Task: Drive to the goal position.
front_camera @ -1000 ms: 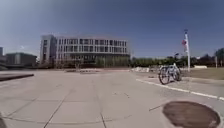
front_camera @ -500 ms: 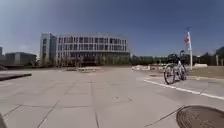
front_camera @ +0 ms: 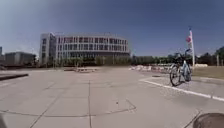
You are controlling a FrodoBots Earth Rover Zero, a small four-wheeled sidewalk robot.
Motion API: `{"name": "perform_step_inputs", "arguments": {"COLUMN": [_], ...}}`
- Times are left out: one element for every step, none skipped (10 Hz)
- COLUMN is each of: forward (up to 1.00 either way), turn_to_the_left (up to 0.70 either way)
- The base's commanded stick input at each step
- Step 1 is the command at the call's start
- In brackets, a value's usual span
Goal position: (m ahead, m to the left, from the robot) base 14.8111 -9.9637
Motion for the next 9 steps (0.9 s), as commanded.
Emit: {"name": "perform_step_inputs", "arguments": {"forward": [0.70, 0.70, 0.70, 0.70, 0.70, 0.70, 0.70, 0.70, 0.70], "turn_to_the_left": [0.00, 0.00, 0.00, 0.00, 0.00, 0.00, 0.00, 0.00, 0.00]}}
